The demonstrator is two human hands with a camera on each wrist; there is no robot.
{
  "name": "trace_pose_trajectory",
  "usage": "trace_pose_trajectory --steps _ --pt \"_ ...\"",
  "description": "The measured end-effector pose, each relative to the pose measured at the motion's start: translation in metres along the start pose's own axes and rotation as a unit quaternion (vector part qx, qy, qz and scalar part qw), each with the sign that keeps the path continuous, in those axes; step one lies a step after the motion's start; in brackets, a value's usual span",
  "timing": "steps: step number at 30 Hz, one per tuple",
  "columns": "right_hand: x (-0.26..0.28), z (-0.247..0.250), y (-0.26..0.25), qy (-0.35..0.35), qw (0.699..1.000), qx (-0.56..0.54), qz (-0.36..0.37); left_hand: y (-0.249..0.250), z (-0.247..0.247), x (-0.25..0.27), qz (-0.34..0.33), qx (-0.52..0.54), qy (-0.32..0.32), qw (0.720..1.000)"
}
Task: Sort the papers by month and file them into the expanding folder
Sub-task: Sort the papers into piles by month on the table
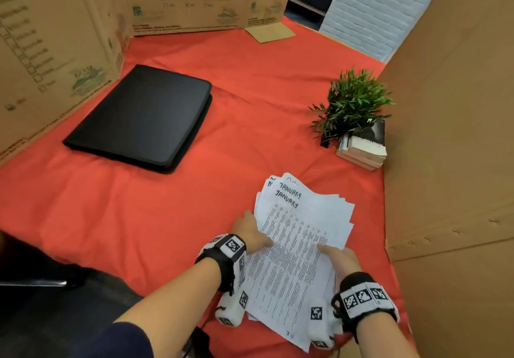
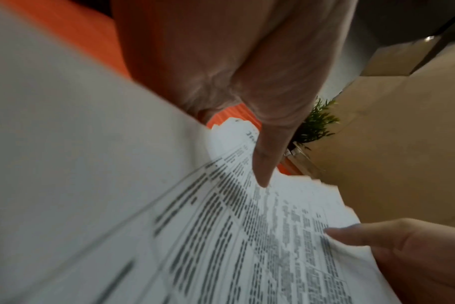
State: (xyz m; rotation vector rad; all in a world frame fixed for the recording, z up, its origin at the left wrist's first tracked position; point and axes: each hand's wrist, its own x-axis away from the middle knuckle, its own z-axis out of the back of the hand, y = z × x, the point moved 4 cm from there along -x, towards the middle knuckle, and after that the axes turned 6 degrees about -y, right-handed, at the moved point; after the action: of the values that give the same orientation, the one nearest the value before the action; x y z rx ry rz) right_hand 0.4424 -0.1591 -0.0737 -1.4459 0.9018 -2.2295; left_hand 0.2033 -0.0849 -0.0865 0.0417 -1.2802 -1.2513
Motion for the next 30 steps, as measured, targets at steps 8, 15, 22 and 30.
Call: trace_pose_trajectory --steps 8,15,22,30 --pt "0.055 -0.044 -0.073 -0.051 0.982 -0.055 0.172 -0.015 0.063 -0.014 -0.073 0.273 -0.049 0.958" --pt "0.117 -0.072 -0.157 -0.145 0.935 -0.116 0.302 0.039 0.155 0.021 -0.219 0.393 -0.141 0.882" --pt "0.117 -0.09 -0.186 -0.036 0.911 -0.143 0.385 0.082 0.202 0.045 -0.345 0.335 -0.006 0.877" --pt "0.086 -0.099 -0.163 -0.008 0.925 -0.045 0.378 0.067 0.201 0.016 -0.357 0.266 0.06 0.893"
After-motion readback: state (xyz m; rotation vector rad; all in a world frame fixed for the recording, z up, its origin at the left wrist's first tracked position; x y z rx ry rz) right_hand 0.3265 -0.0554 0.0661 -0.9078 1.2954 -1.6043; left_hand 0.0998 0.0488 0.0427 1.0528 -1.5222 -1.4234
